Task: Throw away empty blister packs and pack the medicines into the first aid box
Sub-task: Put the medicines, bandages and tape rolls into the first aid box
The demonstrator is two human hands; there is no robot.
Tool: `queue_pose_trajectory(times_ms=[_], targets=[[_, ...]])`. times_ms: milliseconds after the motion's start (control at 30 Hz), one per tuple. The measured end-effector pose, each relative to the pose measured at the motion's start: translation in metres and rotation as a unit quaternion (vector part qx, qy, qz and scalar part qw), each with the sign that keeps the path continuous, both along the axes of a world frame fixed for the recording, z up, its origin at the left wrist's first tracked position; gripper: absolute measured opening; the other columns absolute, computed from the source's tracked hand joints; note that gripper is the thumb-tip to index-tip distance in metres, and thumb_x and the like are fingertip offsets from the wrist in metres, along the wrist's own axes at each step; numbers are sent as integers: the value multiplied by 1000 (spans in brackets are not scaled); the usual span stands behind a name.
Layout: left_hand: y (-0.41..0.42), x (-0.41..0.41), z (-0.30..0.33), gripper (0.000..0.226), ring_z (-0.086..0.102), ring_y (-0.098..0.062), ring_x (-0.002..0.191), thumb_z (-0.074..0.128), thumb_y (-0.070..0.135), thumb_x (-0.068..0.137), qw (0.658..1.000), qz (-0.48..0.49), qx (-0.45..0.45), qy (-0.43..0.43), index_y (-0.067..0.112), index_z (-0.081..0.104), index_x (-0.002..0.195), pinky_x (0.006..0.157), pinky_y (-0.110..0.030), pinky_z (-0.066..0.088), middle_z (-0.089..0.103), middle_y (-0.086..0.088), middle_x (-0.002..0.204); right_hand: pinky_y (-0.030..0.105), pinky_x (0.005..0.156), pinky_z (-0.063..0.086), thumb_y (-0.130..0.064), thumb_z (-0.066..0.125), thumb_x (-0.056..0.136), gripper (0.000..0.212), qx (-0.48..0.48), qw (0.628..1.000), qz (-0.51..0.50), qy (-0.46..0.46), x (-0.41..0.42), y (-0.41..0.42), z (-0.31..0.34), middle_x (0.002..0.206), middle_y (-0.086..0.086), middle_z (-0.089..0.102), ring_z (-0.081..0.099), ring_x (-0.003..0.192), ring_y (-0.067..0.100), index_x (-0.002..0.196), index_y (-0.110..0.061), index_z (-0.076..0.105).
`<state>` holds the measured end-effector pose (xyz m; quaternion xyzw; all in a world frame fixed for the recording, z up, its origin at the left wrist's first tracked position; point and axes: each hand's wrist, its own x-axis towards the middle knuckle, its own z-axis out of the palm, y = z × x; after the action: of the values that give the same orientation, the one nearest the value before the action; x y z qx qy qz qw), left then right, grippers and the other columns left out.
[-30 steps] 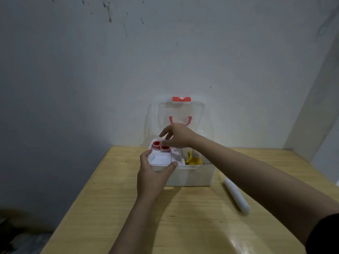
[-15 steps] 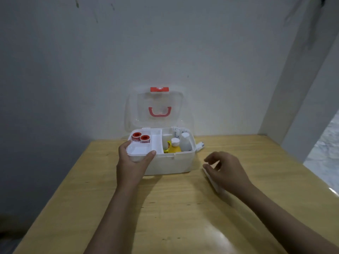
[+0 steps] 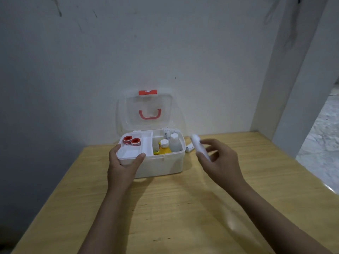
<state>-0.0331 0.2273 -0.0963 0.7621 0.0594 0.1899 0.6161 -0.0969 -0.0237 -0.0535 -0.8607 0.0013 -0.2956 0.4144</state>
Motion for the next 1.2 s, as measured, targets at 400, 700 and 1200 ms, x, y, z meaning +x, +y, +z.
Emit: queue_pose_trajectory(times_ms=[400, 700, 1200], targets=[[-1, -6, 3, 85, 50, -17, 102, 78, 38, 69, 1000, -18, -12, -2, 33, 30, 138, 68, -25, 50, 42, 7, 121, 16, 56, 43, -16, 67, 79, 29, -121, 979, 132, 100, 89, 110, 72, 110, 10, 66, 58, 64, 10, 106, -7, 64], [-1, -8, 7, 80, 47, -14, 102, 78, 37, 70, 1000, -14, -4, -6, 33, 33, 136, 62, -18, 45, 41, 9, 118, 31, 75, 55, -40, 71, 76, 32, -233, 943, 122, 205, 134, 133, 41, 80, 7, 69, 64, 76, 19, 84, -9, 69], [1, -4, -1, 82, 50, -14, 105, 78, 43, 67, 1000, -1, -6, -9, 35, 33, 135, 72, -24, 50, 44, 10, 122, 22, 66, 41, -24, 68, 80, 15, -59, 989, 31, 132, 129, -7, 34, 78, 3, 69, 62, 72, 14, 87, -12, 74]])
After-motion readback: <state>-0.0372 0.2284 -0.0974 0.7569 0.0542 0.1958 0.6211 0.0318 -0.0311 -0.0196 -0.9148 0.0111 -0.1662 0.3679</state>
